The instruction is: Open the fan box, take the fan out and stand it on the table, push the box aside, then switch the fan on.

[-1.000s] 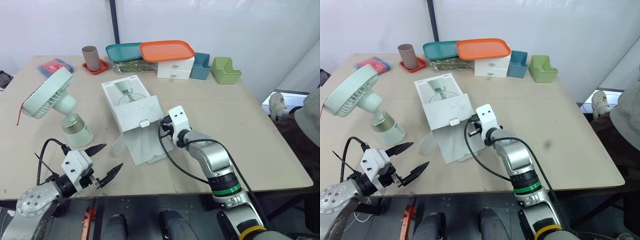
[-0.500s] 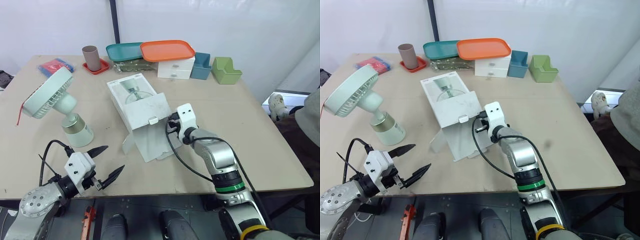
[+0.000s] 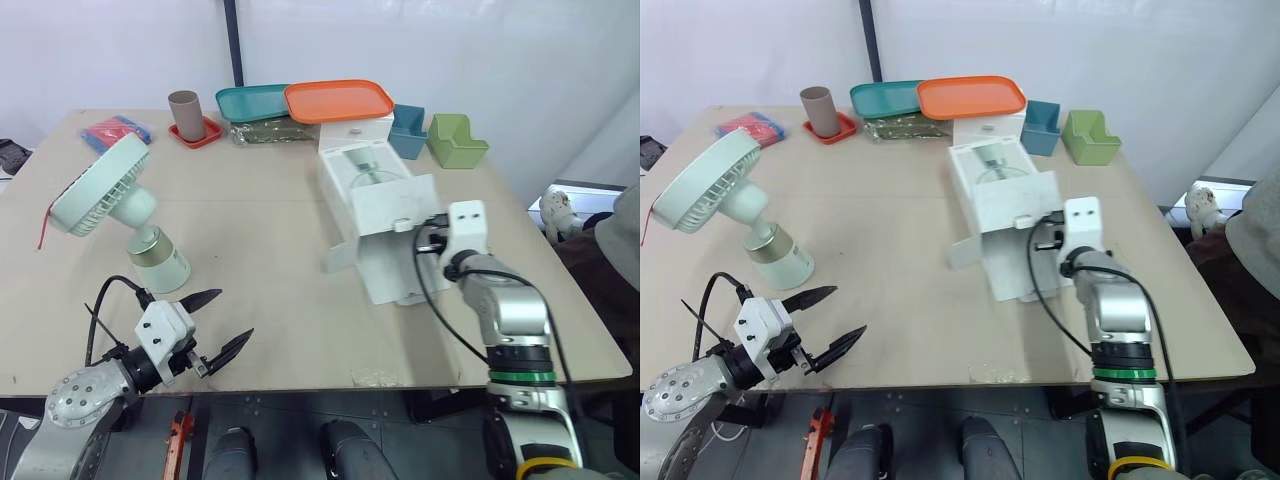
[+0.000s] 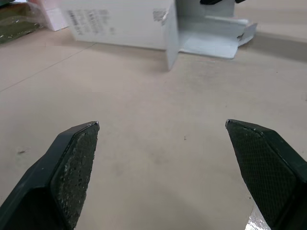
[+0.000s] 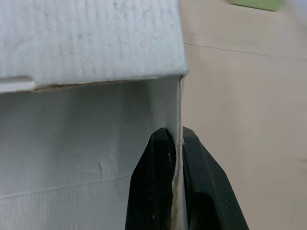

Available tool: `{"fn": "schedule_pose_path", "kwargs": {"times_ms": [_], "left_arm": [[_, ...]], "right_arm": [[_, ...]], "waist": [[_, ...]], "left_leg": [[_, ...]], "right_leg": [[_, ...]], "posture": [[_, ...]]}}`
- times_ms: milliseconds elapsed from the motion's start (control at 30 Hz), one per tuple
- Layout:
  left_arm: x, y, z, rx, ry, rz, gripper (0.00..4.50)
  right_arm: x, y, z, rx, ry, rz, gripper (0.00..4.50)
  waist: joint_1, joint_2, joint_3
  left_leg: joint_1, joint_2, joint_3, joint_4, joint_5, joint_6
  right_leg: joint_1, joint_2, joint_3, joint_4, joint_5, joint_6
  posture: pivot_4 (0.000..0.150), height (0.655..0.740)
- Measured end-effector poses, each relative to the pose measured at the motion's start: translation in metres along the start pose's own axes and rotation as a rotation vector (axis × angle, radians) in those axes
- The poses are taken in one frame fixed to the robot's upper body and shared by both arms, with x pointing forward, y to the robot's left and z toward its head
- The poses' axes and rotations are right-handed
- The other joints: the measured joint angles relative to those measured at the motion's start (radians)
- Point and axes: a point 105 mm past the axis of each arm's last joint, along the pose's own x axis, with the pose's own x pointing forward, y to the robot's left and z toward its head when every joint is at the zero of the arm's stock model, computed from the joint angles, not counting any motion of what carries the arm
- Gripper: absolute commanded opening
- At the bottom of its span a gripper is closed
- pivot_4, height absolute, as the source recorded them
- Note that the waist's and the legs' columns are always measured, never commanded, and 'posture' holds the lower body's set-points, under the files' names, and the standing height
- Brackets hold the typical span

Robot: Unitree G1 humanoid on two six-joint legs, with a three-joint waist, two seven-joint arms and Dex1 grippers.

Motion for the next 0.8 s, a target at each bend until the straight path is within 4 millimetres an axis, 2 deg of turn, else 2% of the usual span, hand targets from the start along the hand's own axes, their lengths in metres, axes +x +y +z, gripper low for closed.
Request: {"fn": "schedule_pose_path", "kwargs": {"times_ms": [200, 333, 400, 600, 700, 800], "left_arm": [[0.003, 0.001, 0.001, 0.003, -0.004, -0.014, 4.5], [0.003, 0.0, -0.001, -0.003, -0.001, -0.022, 4.5], [0.003, 0.0, -0.001, -0.002, -0.001, -0.023, 4.5], [0.003, -0.001, -0.001, -0.004, 0.0, -0.027, 4.5], [0.003, -0.002, -0.003, -0.01, 0.004, -0.029, 4.5], [0.003, -0.002, -0.005, -0.017, 0.01, -0.031, 4.5]], "right_arm": [[0.001, -0.022, -0.007, -0.001, 0.017, -0.07, 0.08], [0.001, -0.025, -0.007, -0.004, 0.01, -0.084, 1.13], [0.002, -0.025, -0.008, -0.004, 0.012, -0.081, 2.08], [-0.001, -0.023, -0.016, 0.022, 0.017, -0.037, 4.45], [-0.012, -0.026, -0.017, 0.06, -0.037, 0.039, 4.45], [-0.026, -0.032, -0.007, 0.029, -0.107, 0.13, 4.45]], "waist": [[-0.006, 0.001, 0.0], [-0.007, 0.001, 0.0], [-0.007, 0.001, 0.0], [-0.007, 0.001, 0.0], [-0.006, 0.002, 0.0], [-0.005, 0.003, 0.0]], "left_leg": [[0.0, 0.0, 0.0, 0.0, 0.0, 0.0], [0.0, 0.0, 0.0, 0.0, 0.0, 0.0], [0.0, 0.0, 0.0, 0.0, 0.0, 0.0], [0.0, 0.0, 0.0, 0.0, 0.0, 0.0], [0.0, 0.0, 0.0, 0.0, 0.0, 0.001], [0.0, 0.0, 0.0, 0.0, 0.0, 0.001]], "right_leg": [[0.0, 0.001, 0.0, 0.0, 0.0, 0.0], [0.0, 0.001, 0.001, 0.0, 0.001, 0.0], [0.0, 0.001, 0.001, 0.0, 0.001, 0.001], [0.001, 0.001, 0.001, 0.0, 0.0, 0.001], [0.001, 0.0, 0.001, 0.0, -0.001, 0.002], [0.001, 0.0, 0.001, 0.0, -0.001, 0.002]], "posture": [[0.15, 0.74], [0.15, 0.74], [0.15, 0.74], [0.15, 0.74], [0.15, 0.74], [0.15, 0.74]]}}
